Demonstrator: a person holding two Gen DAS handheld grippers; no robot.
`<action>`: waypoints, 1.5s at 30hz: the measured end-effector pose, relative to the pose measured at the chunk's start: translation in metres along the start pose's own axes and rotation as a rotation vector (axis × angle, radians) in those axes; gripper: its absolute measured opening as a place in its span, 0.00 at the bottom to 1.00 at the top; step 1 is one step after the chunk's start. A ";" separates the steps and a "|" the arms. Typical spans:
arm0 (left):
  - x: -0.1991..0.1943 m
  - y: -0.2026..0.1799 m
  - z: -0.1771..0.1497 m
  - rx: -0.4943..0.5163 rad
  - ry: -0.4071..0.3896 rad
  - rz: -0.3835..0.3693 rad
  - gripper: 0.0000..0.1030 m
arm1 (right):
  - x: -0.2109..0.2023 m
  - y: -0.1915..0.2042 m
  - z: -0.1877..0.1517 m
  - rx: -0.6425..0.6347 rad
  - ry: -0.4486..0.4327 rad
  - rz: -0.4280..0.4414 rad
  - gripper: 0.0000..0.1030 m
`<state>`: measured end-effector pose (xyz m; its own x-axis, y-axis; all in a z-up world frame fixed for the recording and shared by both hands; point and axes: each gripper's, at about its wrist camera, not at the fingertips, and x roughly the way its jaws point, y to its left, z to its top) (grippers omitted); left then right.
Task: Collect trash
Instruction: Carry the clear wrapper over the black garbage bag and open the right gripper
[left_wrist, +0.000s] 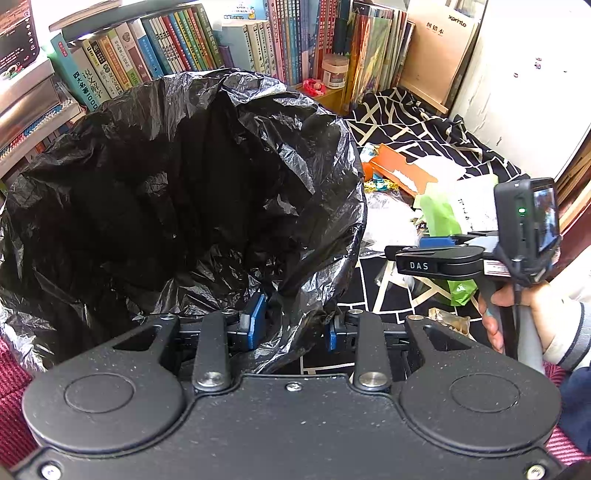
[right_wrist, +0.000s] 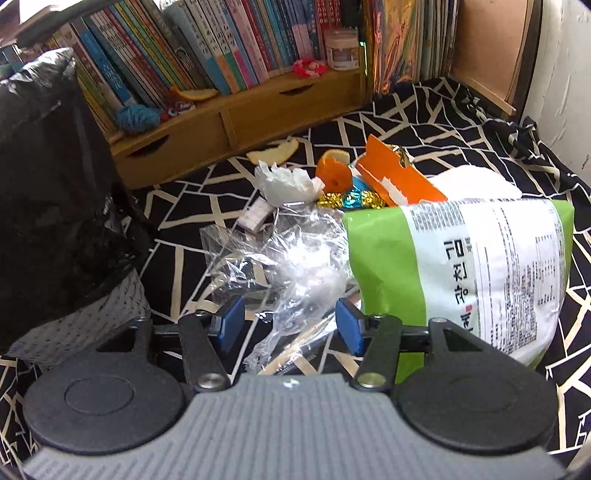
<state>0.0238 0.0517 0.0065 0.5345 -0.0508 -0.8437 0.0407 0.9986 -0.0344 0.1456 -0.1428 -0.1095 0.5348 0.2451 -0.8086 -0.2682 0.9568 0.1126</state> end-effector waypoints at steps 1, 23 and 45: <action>0.000 0.000 0.000 0.000 0.000 0.000 0.29 | 0.002 -0.001 -0.001 0.003 0.007 -0.004 0.62; 0.001 -0.002 -0.001 0.016 -0.007 0.009 0.29 | -0.107 0.014 0.056 0.103 -0.310 0.355 0.33; 0.000 -0.001 -0.002 0.018 -0.009 0.010 0.30 | -0.112 0.092 0.094 -0.085 -0.267 0.696 0.34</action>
<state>0.0221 0.0507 0.0055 0.5429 -0.0407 -0.8388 0.0506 0.9986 -0.0157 0.1365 -0.0678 0.0454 0.3923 0.8295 -0.3975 -0.6708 0.5537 0.4934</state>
